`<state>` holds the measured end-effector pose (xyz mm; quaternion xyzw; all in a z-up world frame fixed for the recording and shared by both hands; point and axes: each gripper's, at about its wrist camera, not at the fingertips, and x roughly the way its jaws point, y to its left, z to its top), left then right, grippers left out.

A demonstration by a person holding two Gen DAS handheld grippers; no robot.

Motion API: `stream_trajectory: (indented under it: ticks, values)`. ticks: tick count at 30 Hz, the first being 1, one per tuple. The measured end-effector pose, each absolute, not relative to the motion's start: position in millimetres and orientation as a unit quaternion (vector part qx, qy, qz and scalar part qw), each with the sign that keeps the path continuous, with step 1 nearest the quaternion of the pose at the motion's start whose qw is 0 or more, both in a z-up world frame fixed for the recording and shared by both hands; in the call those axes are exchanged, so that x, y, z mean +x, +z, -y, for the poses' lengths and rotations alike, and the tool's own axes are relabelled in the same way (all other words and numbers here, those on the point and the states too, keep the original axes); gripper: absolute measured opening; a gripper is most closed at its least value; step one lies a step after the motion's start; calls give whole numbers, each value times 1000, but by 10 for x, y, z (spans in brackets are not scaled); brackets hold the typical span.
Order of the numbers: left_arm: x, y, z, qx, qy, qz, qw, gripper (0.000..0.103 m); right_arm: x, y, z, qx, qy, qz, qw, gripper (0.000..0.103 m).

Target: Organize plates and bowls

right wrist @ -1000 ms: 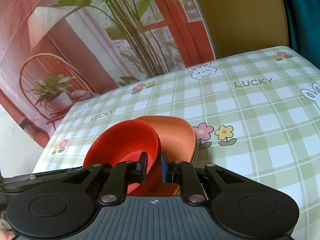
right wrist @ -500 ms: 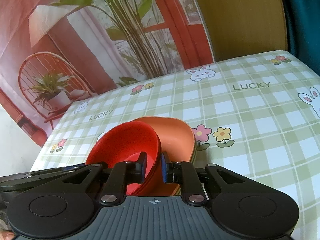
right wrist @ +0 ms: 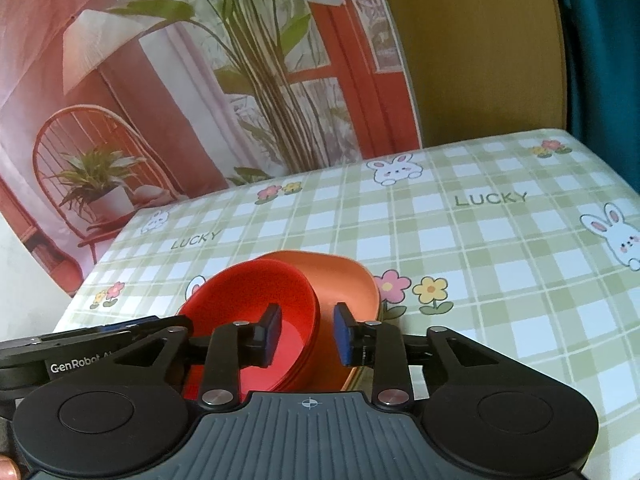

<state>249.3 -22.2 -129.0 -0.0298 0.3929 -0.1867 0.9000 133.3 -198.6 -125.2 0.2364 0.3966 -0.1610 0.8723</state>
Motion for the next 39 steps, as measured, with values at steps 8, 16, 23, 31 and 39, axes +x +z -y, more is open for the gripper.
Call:
stream_trajectory:
  ticks: [8,16,23,31,39]
  values:
    - [2463,-1198,187,-17,-176,-379,908,70,1311,-1193,1970,226,-164,-396,875,60]
    - [2450,-1089,110,-7,-165,-364,916,86,1320,-1050,1923,199,-174,-399,878,97]
    - [2363,-846,67,24,-159,-322,933,97,1331,-837,1889,187,-188,-392,881,103]
    - [2250,-372,-103,21,-150,-268,951,103,1386,-386,1858,171,-180,-364,898,103]
    - [2107,283,-133,63,-101,-207,971,103,1468,301,1852,153,-171,-310,922,103]
